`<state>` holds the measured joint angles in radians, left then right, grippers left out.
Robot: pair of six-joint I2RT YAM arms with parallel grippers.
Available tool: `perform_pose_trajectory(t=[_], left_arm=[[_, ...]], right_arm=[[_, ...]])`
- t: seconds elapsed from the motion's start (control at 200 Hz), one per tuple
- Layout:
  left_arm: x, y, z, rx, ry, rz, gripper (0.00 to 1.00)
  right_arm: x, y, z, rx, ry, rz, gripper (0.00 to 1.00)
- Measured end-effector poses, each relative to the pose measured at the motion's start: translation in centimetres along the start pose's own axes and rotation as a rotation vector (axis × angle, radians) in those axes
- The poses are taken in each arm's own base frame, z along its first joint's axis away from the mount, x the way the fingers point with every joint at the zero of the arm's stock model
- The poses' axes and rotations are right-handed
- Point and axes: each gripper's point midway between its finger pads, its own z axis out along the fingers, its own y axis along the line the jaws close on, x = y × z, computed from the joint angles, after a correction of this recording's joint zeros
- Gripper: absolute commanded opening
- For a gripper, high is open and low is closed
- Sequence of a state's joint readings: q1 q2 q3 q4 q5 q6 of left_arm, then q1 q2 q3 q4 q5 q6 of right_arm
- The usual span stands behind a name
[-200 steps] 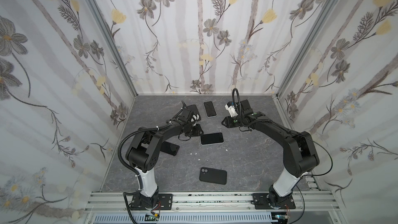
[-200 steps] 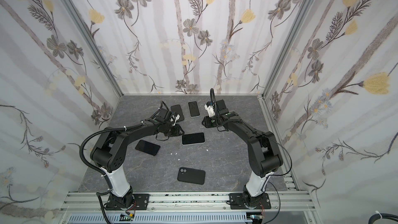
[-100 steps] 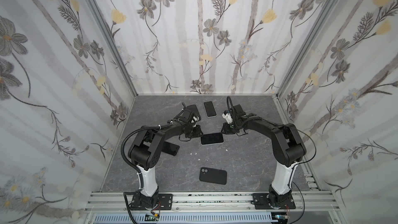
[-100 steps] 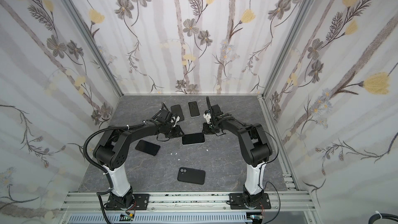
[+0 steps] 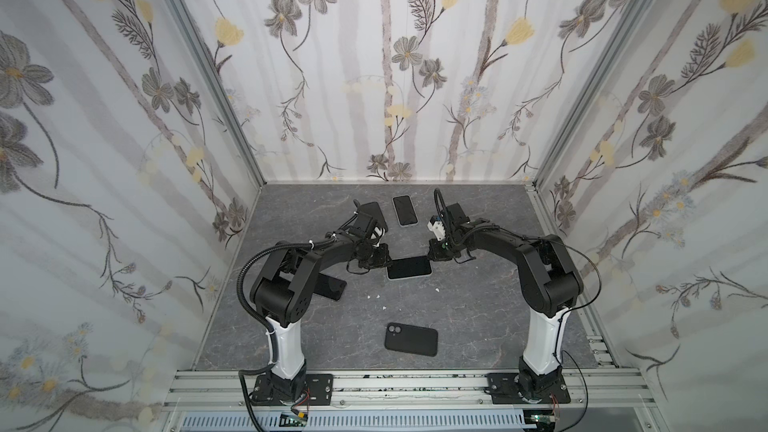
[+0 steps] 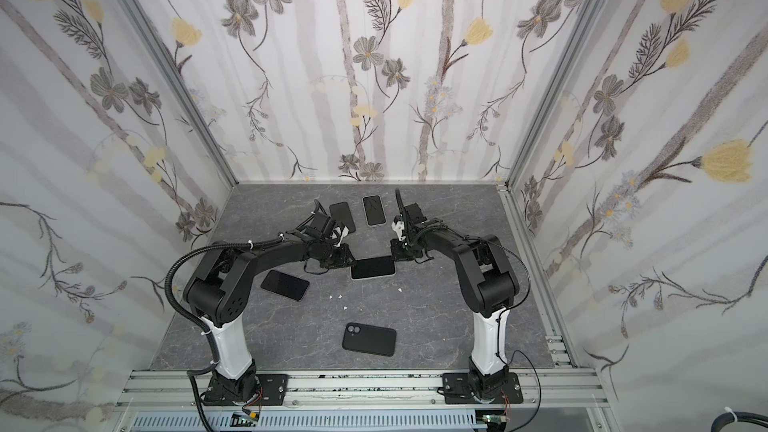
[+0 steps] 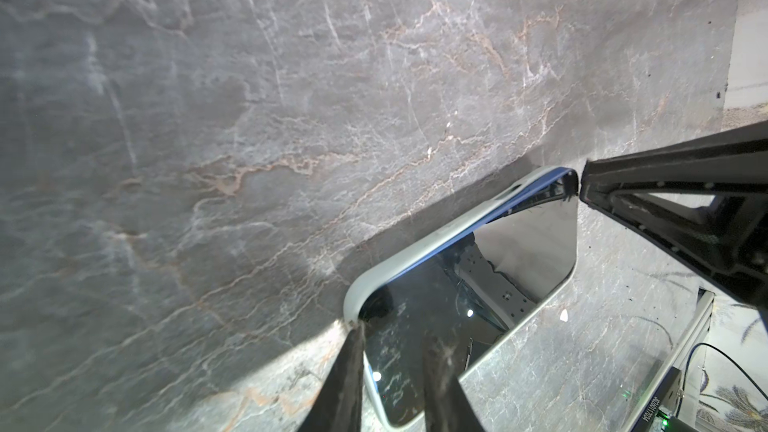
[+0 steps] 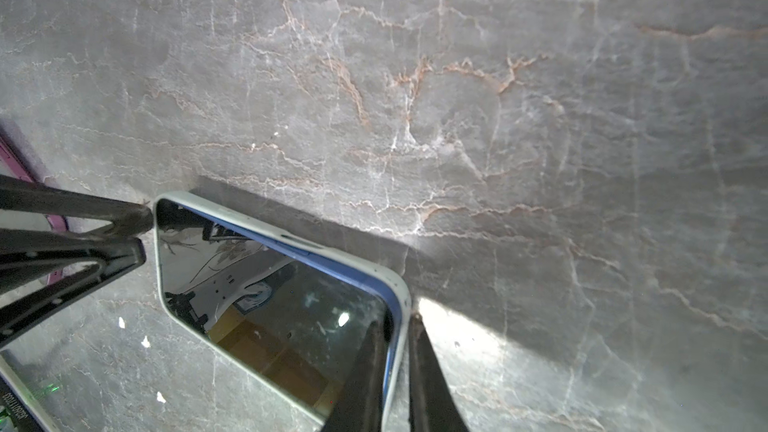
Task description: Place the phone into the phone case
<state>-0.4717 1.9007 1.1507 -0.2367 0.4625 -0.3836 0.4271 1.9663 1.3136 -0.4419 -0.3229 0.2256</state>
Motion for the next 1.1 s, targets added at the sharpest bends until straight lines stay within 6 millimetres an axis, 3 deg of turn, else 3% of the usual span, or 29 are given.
perform_pose_trajectory(t=[0.48,1.099], left_arm=[[-1.2,0.0,-1.4,-0.05,-0.063,0.037,0.24],[1.0,0.5,0.6,-0.085,0.029,0.053,0.24]], right_arm=[[-0.2,0.1,0.5,0.004,0.012,-0.018,0.1],[0.0,0.2,1.1,0.012,0.053,-0.022,0.08]])
